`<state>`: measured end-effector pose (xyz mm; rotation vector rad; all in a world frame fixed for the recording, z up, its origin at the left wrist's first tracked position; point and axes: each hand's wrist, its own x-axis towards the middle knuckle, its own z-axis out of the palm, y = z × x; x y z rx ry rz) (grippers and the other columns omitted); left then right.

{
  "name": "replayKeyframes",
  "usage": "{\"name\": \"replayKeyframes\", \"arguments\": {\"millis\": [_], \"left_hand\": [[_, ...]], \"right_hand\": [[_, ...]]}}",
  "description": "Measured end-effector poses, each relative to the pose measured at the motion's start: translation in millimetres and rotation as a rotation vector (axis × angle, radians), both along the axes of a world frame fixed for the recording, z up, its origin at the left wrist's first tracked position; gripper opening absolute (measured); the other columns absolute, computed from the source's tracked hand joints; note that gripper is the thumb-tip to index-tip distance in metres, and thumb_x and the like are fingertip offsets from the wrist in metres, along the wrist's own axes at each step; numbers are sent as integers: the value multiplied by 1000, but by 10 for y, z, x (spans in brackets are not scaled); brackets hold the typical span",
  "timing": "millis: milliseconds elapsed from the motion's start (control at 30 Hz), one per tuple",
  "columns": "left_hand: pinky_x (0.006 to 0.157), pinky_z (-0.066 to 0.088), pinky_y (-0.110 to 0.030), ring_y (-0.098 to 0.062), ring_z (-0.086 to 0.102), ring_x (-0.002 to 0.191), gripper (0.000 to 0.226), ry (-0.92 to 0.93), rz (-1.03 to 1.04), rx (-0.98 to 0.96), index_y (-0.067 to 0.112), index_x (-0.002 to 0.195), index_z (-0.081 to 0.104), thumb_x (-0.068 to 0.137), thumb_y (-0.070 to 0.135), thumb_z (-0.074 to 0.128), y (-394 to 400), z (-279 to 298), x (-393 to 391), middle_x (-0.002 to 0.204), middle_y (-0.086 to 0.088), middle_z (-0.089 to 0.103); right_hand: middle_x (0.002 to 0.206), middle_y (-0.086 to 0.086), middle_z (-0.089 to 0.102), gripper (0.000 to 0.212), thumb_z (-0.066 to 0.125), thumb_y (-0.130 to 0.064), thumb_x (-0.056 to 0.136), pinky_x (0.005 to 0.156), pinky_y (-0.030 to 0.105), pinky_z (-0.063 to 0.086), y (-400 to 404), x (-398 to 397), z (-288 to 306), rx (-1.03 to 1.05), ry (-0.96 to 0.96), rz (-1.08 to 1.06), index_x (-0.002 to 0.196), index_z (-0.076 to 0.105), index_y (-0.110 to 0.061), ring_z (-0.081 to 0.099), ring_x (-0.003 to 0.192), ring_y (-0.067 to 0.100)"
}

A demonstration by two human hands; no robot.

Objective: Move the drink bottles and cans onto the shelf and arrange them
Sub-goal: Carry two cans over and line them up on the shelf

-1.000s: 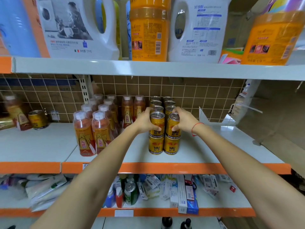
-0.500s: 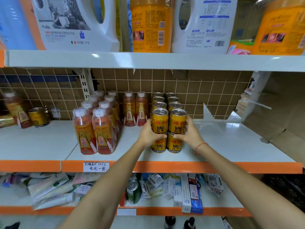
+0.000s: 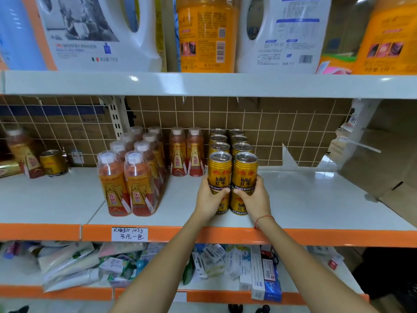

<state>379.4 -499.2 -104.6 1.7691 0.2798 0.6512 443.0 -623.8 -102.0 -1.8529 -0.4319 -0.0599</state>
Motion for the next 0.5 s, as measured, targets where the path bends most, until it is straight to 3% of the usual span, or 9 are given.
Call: {"name": "replayKeyframes", "arguments": {"millis": [100, 500], "left_hand": [[88, 43, -20, -7, 55, 105, 54, -4, -1, 29, 20, 129, 43, 83, 16, 71, 9, 6, -8, 117, 5, 57], [95, 41, -27, -13, 51, 113, 58, 54, -41, 54, 14, 136, 38, 86, 14, 68, 48, 14, 10, 127, -1, 53]], "right_hand": [[126, 6, 57, 64, 74, -24, 78, 95, 38, 46, -8, 9, -2, -18, 4, -7, 132, 41, -16, 55, 114, 24], [126, 9, 55, 56, 70, -20, 82, 97, 41, 45, -19, 5, 66, -67, 44, 26, 130, 41, -14, 53, 116, 27]]}}
